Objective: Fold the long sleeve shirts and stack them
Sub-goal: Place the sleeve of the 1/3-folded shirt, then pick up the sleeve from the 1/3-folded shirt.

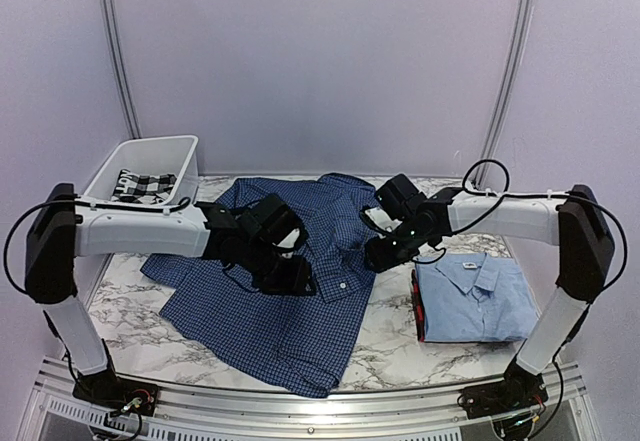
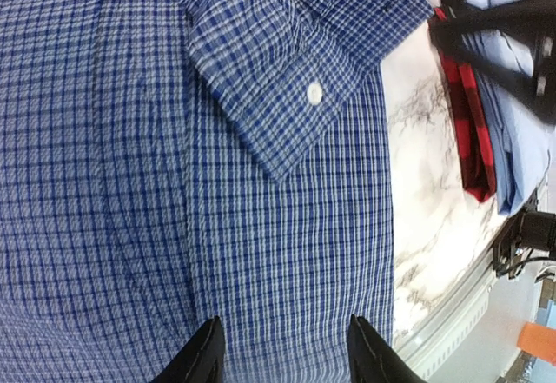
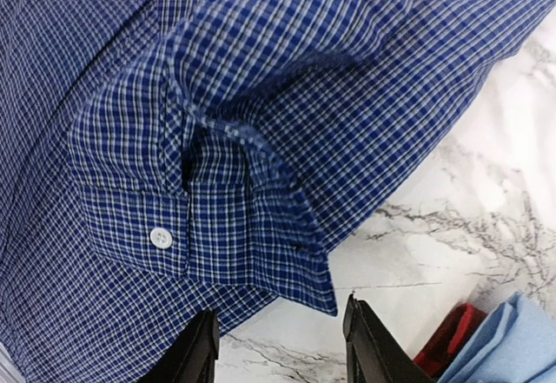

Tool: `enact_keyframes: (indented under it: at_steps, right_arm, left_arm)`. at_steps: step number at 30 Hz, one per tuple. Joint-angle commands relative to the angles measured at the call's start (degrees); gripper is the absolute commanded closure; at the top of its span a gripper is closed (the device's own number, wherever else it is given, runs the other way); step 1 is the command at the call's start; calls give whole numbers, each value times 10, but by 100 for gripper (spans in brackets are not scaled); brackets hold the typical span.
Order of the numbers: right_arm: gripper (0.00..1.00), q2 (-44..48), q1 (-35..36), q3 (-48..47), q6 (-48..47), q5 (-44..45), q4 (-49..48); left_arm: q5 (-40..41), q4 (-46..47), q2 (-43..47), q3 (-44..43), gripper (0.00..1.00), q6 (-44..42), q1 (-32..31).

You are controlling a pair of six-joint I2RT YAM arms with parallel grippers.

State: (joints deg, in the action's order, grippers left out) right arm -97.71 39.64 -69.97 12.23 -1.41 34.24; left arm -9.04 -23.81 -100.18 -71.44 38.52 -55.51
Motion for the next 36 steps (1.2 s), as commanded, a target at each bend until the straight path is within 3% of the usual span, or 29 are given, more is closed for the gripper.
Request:
enact_keyframes:
  at_steps: [1, 9, 16, 20, 26, 32, 36]
  right_arm:
    - [55, 14, 3, 31, 3, -18, -87]
    - [62, 1, 3, 46, 5, -19, -126]
    - [83, -6, 3, 44, 8, -12, -122]
    - [89, -5, 5, 47, 6, -14, -120]
    - [88, -10, 14, 50, 8, -29, -130]
    - [79, -20, 22, 48, 13, -22, -127]
    - [81, -26, 22, 41, 15, 0, -115]
  left_arm:
    - [-21, 15, -72, -55, 49, -10, 8]
    - [-27, 46, -145, -99, 48, 25, 16]
    - [-29, 62, -182, -121, 52, 48, 18]
    - [-15, 65, -196, -122, 54, 56, 19]
    - [-16, 75, -209, -128, 58, 65, 19]
    - [-15, 87, -212, -131, 66, 74, 19]
    - [-19, 96, -213, -130, 72, 80, 19]
